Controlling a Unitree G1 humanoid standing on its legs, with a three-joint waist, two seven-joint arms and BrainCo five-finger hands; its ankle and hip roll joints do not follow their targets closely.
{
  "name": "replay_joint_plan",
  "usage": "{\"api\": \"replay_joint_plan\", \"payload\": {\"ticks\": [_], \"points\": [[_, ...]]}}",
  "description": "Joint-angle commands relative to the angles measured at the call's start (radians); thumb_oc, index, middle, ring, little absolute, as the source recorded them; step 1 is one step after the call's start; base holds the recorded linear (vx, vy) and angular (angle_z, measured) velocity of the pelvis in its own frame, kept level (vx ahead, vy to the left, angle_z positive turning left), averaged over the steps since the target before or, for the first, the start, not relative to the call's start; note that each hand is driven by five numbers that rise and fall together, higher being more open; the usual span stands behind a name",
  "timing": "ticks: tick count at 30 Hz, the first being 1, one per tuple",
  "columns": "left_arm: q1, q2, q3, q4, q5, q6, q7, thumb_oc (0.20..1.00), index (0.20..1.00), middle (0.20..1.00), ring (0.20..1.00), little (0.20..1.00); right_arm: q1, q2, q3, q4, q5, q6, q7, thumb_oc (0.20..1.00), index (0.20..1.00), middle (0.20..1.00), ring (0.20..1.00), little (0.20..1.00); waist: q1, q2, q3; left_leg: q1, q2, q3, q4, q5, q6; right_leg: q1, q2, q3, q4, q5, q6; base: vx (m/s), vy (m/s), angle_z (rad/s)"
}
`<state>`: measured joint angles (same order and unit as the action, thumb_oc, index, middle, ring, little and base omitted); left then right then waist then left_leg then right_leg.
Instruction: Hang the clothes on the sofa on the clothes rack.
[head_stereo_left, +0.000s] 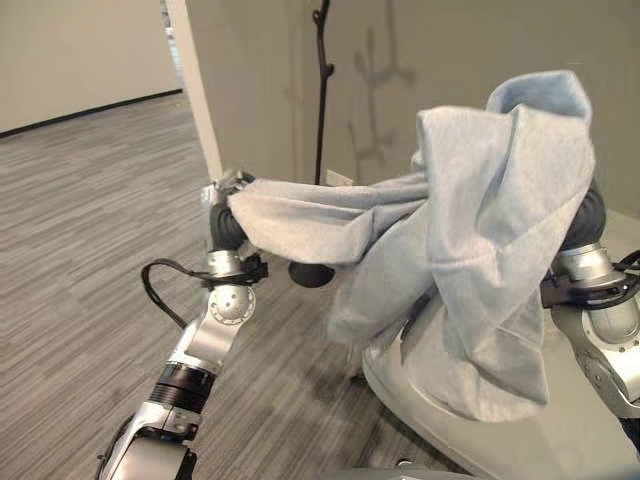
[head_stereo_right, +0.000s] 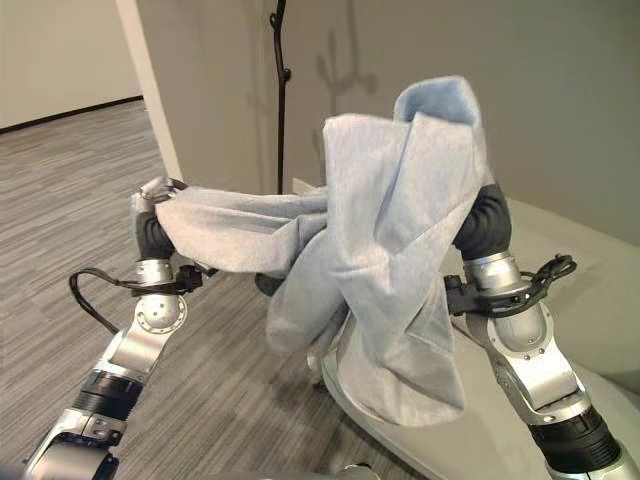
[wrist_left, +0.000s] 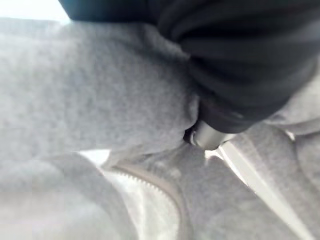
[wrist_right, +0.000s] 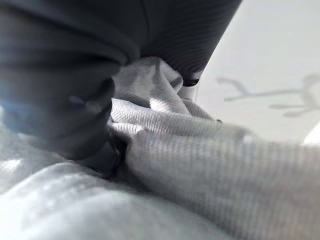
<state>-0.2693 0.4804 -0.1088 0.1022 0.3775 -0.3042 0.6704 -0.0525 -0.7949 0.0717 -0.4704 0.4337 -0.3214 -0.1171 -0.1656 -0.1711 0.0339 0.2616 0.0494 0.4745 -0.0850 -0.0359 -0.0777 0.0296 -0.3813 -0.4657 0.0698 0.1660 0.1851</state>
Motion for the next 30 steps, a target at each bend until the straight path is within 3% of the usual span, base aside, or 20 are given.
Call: {"api": "replay_joint_plan", "payload": {"ticks": [1,2,3,5,6,10,11,13,14,15,18,19,20,22,25,26,28,29,30], "points": [[0.013,0.047,0.026,-0.115,0.058,-0.055,0.036,0.2,0.2,0.2,0.2,0.2,-0.01,0.049,-0.005,-0.079,-0.042,-0.057,0.001,0.2,0.2,0.2,0.2,0.2,0.009,-0.041,-0.016,0.003,0.018,-0.033,-0.002,-0.055,0.019,-0.064,-0.14,-0.036,0.034,0.358,0.077,-0.16,0.143,0.19],[0.037,0.054,0.032,-0.133,0.057,-0.064,0.035,0.2,0.2,0.2,0.2,0.2,-0.01,0.071,0.029,-0.071,-0.073,-0.044,-0.002,0.2,0.2,0.2,0.2,0.2,0.021,-0.022,0.007,-0.013,0.023,-0.035,-0.002,-0.05,0.028,-0.081,-0.151,-0.067,0.066,0.355,0.077,-0.13,0.201,0.14],[0.063,0.053,0.039,-0.136,0.047,-0.063,0.023,0.2,0.2,0.2,0.2,0.2,0.0,0.091,0.046,-0.064,-0.11,-0.035,-0.011,0.2,0.2,0.2,0.2,0.2,0.02,-0.015,0.016,-0.018,0.025,-0.042,-0.002,-0.047,0.035,-0.095,-0.145,-0.063,0.12,0.308,0.077,-0.13,0.2,0.15],[0.078,0.048,0.035,-0.133,0.033,-0.065,0.013,0.2,0.2,0.2,0.2,0.2,0.012,0.11,0.061,-0.056,-0.138,-0.026,-0.014,0.2,0.2,0.2,0.2,0.2,0.022,-0.01,0.029,-0.023,0.029,-0.043,-0.002,-0.04,0.04,-0.106,-0.122,-0.052,0.166,0.275,0.077,-0.03,0.115,0.09],[0.113,0.037,0.029,-0.115,0.01,-0.069,-0.008,0.2,0.2,0.2,0.2,0.2,0.033,0.136,0.077,-0.051,-0.193,-0.018,-0.017,0.2,0.2,0.2,0.2,0.2,0.03,-0.002,0.044,-0.027,0.042,-0.035,-0.002,-0.031,0.044,-0.132,-0.064,-0.028,0.254,0.196,0.077,-0.05,0.158,0.07],[0.168,-0.022,-0.018,-0.084,-0.085,-0.09,-0.067,0.2,0.2,0.2,0.2,0.2,0.104,0.198,0.092,-0.033,-0.229,-0.024,-0.02,0.2,0.2,0.2,0.2,0.2,0.022,0.019,0.061,-0.058,0.02,-0.04,-0.002,-0.008,0.068,-0.176,0.083,-0.016,0.383,0.029,0.07,-0.05,0.096,0.01],[0.169,-0.022,-0.019,-0.084,-0.086,-0.091,-0.067,0.2,0.2,0.2,0.2,0.2,0.106,0.199,0.092,-0.032,-0.23,-0.025,-0.021,0.2,0.2,0.2,0.2,0.2,0.022,0.018,0.06,-0.058,0.021,-0.04,-0.002,-0.008,0.067,-0.175,0.083,-0.017,0.385,0.026,0.07,-0.06,0.019,0.01],[0.2,-0.035,-0.038,-0.082,-0.112,-0.103,-0.09,0.2,0.2,0.2,0.2,0.2,0.106,0.224,0.11,-0.016,-0.241,-0.024,-0.044,0.2,0.2,0.2,0.2,0.2,0.042,0.02,0.06,-0.077,-0.002,-0.031,-0.002,0.001,0.072,-0.109,0.11,-0.052,0.323,-0.053,0.046,-0.06,-0.053,0.15],[0.233,-0.048,-0.042,-0.086,-0.144,-0.106,-0.119,0.2,0.2,0.2,0.2,0.2,0.115,0.24,0.114,-0.005,-0.248,-0.018,-0.05,0.2,0.2,0.2,0.2,0.2,0.053,0.018,0.053,-0.085,-0.003,-0.013,-0.002,0.01,0.063,-0.053,0.143,-0.068,0.238,-0.115,0.003,-0.06,-0.295,0.06],[0.282,-0.114,-0.039,-0.07,-0.329,-0.115,-0.162,0.2,0.2,0.2,0.2,0.2,0.105,0.271,0.136,0.011,-0.319,0.007,-0.1,0.2,0.2,0.2,0.2,0.2,0.072,0.041,0.045,-0.101,0.005,0.045,0.015,0.025,0.044,0.0,0.199,-0.029,0.06,-0.151,-0.027,-0.05,-0.29,-0.28],[0.287,-0.132,-0.053,-0.083,-0.364,-0.113,-0.188,0.2,0.2,0.2,0.2,0.2,0.102,0.28,0.142,0.011,-0.388,0.012,-0.125,0.2,0.2,0.2,0.2,0.2,0.077,0.062,0.054,-0.138,0.026,0.085,0.096,0.01,0.021,0.024,0.217,-0.019,0.012,-0.173,-0.048,-0.05,-0.113,-0.78],[0.276,-0.131,-0.066,-0.086,-0.363,-0.118,-0.19,0.2,0.2,0.2,0.2,0.2,0.098,0.277,0.144,0.024,-0.404,0.016,-0.136,0.2,0.2,0.2,0.2,0.2,0.077,0.063,0.06,-0.171,0.05,0.102,0.16,0.002,-0.001,0.039,0.217,-0.019,-0.009,-0.176,-0.056,-0.09,-0.12,-0.28],[0.25,-0.136,-0.082,-0.088,-0.374,-0.13,-0.187,0.2,0.2,0.2,0.2,0.2,0.075,0.271,0.15,0.036,-0.423,0.019,-0.158,0.2,0.2,0.2,0.2,0.2,0.081,0.061,0.074,-0.236,0.117,0.114,0.281,0.007,-0.042,0.066,0.215,-0.011,-0.044,-0.179,-0.071,-0.08,-0.103,-0.04],[0.237,-0.14,-0.088,-0.094,-0.38,-0.132,-0.188,0.2,0.2,0.2,0.2,0.2,0.066,0.27,0.153,0.035,-0.426,0.018,-0.165,0.2,0.2,0.2,0.2,0.2,0.079,0.064,0.078,-0.252,0.161,0.119,0.306,0.016,-0.061,0.068,0.215,-0.009,-0.053,-0.176,-0.075,-0.04,-0.018,-0.01],[0.225,-0.149,-0.123,-0.114,-0.382,-0.137,-0.211,0.2,0.2,0.2,0.2,0.2,0.053,0.256,0.162,0.032,-0.418,0.013,-0.171,0.2,0.2,0.2,0.2,0.2,0.072,0.074,0.065,-0.23,0.24,0.086,0.232,0.066,-0.069,0.053,0.19,-0.001,-0.068,-0.152,-0.055,0.0,0.129,-0.12],[0.225,-0.15,-0.124,-0.113,-0.383,-0.137,-0.211,0.2,0.2,0.2,0.2,0.2,0.053,0.256,0.162,0.032,-0.418,0.012,-0.171,0.2,0.2,0.2,0.2,0.2,0.072,0.075,0.064,-0.23,0.239,0.085,0.226,0.071,-0.07,0.052,0.191,-0.002,-0.068,-0.151,-0.055,0.04,0.143,-0.22],[0.219,-0.163,-0.149,-0.112,-0.393,-0.131,-0.219,0.2,0.2,0.2,0.2,0.2,0.051,0.251,0.16,0.037,-0.422,0.012,-0.177,0.2,0.2,0.2,0.2,0.2,0.058,0.086,0.056,-0.215,0.274,0.053,0.162,0.117,-0.079,0.044,0.183,0.014,-0.067,-0.154,-0.047,0.12,0.207,-0.14],[0.209,-0.173,-0.173,-0.107,-0.409,-0.135,-0.217,0.2,0.2,0.2,0.2,0.2,0.053,0.239,0.159,0.036,-0.419,0.008,-0.186,0.2,0.2,0.2,0.2,0.2,0.047,0.099,0.057,-0.214,0.33,0.033,0.117,0.181,-0.093,0.031,0.169,0.031,-0.052,-0.171,-0.045,0.12,0.216,-0.05],[0.208,-0.174,-0.174,-0.106,-0.409,-0.136,-0.217,0.2,0.2,0.2,0.2,0.2,0.053,0.238,0.159,0.036,-0.419,0.008,-0.187,0.2,0.2,0.2,0.2,0.2,0.047,0.101,0.057,-0.214,0.332,0.033,0.113,0.186,-0.095,0.029,0.171,0.031,-0.049,-0.173,-0.046,0.23,0.31,-0.02]]}}
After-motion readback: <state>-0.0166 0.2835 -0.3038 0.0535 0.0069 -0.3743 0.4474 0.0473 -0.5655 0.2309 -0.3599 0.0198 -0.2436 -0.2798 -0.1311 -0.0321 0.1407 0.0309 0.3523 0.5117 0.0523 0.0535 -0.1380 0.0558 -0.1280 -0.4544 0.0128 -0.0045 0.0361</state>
